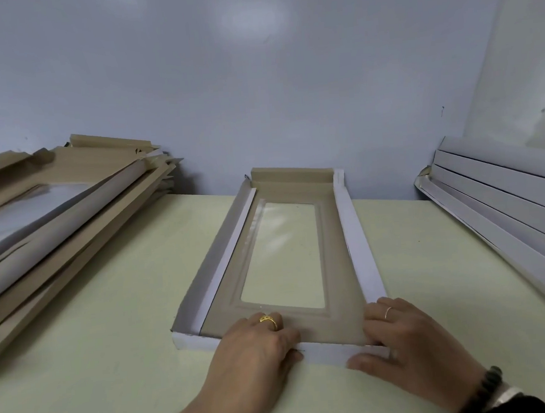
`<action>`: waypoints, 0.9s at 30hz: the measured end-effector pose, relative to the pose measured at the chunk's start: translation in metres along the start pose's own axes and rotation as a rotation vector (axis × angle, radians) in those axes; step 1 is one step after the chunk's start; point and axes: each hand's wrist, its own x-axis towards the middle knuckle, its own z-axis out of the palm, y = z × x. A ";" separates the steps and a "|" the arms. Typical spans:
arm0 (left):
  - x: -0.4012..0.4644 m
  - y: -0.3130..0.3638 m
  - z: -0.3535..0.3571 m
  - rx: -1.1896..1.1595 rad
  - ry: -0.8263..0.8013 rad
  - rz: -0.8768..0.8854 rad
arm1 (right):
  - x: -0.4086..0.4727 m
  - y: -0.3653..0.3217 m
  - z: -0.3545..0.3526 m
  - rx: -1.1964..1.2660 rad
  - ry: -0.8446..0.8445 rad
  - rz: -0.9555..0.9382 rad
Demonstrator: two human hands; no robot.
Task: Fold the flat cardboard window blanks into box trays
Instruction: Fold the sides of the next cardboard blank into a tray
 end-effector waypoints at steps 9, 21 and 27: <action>0.003 -0.015 0.007 0.024 -0.059 0.085 | -0.003 -0.003 0.006 -0.019 0.053 -0.014; -0.009 -0.092 -0.021 0.117 -0.106 0.138 | -0.007 0.005 0.003 0.042 0.040 0.114; -0.006 -0.084 -0.027 0.195 0.074 0.233 | -0.008 0.006 0.003 0.043 0.035 0.110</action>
